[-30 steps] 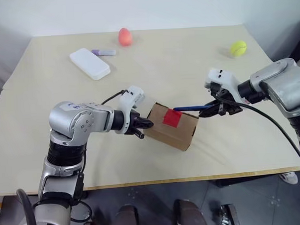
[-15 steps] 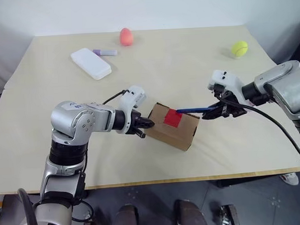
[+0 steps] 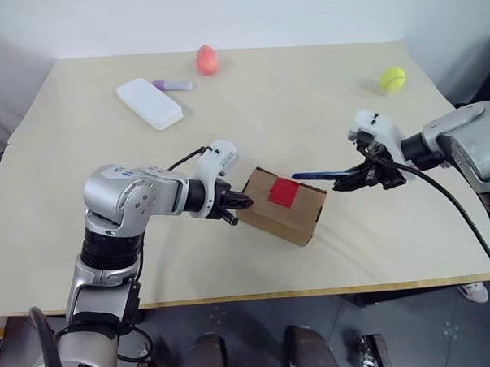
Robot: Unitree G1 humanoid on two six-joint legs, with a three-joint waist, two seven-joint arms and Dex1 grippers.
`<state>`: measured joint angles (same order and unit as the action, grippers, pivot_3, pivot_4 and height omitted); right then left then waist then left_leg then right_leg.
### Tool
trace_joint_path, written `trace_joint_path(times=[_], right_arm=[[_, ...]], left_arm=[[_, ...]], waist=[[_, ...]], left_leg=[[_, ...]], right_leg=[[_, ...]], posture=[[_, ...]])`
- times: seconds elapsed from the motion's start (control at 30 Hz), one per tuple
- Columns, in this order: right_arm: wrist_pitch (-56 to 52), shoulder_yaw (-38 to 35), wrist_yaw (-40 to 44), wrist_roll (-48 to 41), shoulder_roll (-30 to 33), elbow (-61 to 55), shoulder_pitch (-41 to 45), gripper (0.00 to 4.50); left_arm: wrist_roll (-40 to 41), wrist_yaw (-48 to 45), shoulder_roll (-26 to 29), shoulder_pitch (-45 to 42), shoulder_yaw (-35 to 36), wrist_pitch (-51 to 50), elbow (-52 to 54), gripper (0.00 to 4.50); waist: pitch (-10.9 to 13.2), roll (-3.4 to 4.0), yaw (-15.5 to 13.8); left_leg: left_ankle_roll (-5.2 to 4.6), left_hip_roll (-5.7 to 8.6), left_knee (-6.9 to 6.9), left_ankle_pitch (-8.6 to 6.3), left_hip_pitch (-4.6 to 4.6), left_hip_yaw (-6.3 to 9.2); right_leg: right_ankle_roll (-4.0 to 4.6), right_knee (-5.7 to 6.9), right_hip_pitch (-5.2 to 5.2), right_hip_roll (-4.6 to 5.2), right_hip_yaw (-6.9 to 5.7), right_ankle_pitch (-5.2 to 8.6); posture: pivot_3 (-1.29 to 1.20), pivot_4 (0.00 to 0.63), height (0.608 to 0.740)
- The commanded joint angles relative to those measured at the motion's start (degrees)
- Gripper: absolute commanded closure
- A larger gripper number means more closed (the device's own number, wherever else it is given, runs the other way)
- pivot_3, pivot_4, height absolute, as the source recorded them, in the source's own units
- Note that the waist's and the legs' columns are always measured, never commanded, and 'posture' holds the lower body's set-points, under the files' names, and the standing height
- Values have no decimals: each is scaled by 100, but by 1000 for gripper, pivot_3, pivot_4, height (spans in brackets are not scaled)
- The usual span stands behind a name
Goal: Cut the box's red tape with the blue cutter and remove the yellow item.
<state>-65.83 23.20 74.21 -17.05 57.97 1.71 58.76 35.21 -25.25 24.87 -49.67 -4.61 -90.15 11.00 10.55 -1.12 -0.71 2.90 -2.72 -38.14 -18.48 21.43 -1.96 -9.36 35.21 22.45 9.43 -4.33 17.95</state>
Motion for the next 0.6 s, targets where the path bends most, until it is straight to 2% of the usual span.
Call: trace_joint_path(times=[0.03,0.6], right_arm=[[95,-195,59,-44,147,-154,-15,4330],[54,-473,-31,-235,95,-217,-64,4330]], left_arm=[[-226,173,20,129,-226,-143,-175,4500],[-235,159,22,81,-277,-80,-252,4500]], waist=[[0,0,0],[0,0,-32]], left_leg=[[0,0,0,0,0,0],[0,0,-2,0,0,0]], right_leg=[[0,0,0,0,0,0],[0,0,0,0,0,-1]], posture=[[0,150,740],[0,150,740]])
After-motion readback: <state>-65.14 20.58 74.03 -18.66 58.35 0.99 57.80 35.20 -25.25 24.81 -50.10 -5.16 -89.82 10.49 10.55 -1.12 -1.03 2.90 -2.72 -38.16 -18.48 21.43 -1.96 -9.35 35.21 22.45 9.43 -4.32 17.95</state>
